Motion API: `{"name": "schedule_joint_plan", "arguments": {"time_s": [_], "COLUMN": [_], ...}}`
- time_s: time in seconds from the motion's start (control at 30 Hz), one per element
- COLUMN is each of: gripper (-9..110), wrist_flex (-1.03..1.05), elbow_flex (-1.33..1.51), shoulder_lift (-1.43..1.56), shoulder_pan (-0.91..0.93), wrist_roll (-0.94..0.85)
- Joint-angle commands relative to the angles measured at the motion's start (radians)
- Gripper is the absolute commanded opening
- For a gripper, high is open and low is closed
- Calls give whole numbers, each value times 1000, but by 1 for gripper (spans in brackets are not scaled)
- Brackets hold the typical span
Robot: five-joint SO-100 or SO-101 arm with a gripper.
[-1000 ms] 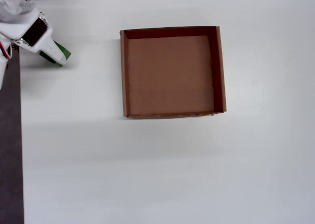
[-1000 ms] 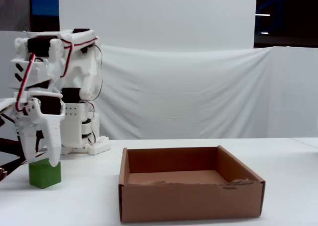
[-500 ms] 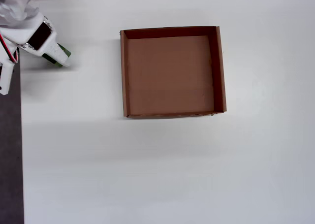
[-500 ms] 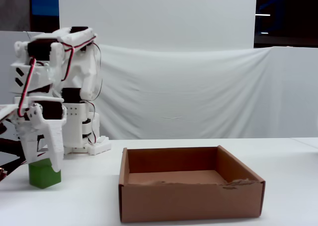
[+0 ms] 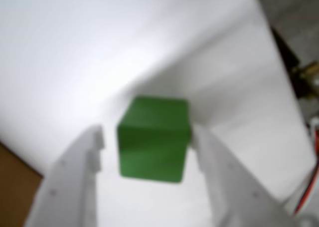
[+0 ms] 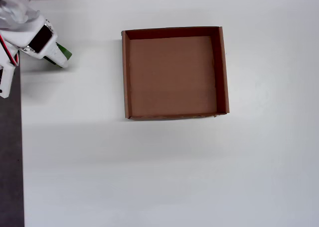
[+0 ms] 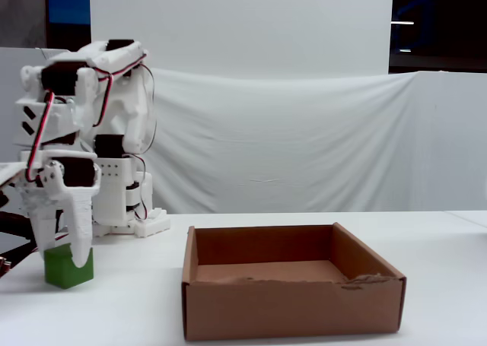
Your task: Grasp a green cube and put it in a box.
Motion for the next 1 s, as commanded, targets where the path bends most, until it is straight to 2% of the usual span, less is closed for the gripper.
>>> {"name": "schedule_joint_plan", "arguments": {"time_s": [0.0,0.57,0.97], "gripper": [22,22,17], "wrist_flex": [-12,-58,-61], "elbow_flex": [-3,15,17], "shoulder_lift": [8,-8,-9], "shoulder_pan": [0,-17,-21], "wrist_roll": [-2,5,3]}}
